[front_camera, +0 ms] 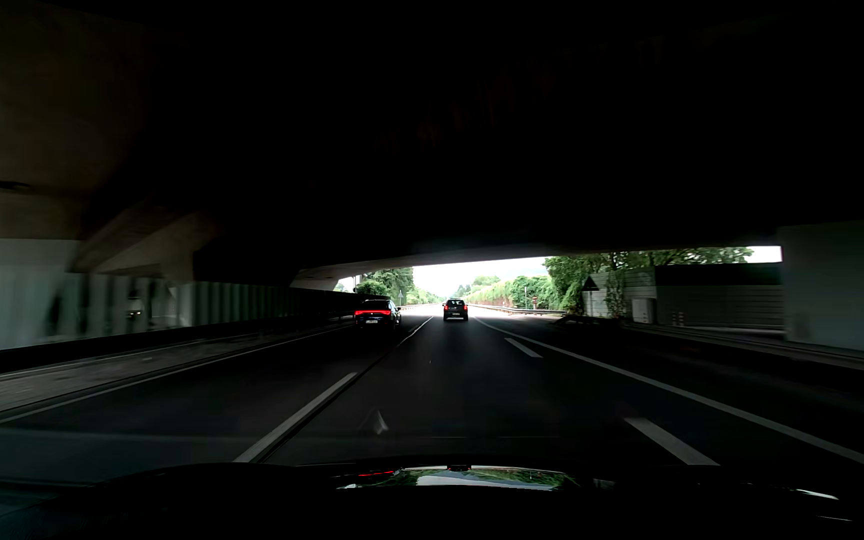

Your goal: Follow the waypoints while adhering to traffic rules and regulations

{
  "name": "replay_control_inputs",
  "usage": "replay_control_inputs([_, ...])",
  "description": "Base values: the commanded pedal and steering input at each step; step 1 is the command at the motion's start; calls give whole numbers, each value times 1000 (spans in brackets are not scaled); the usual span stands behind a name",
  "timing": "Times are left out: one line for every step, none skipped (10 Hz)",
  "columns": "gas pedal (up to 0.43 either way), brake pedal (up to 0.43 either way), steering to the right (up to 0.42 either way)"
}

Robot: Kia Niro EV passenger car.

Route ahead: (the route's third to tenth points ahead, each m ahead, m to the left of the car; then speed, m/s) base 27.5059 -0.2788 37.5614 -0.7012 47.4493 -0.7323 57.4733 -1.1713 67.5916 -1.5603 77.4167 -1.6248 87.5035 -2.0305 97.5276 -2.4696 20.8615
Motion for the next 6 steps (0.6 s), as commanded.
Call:
replay_control_inputs([130, 0, 0])
replay_control_inputs([130, 0, 0])
replay_control_inputs([130, 0, 0])
replay_control_inputs([130, 0, 0])
replay_control_inputs([118, 0, 0])
replay_control_inputs([110, 0, 0])
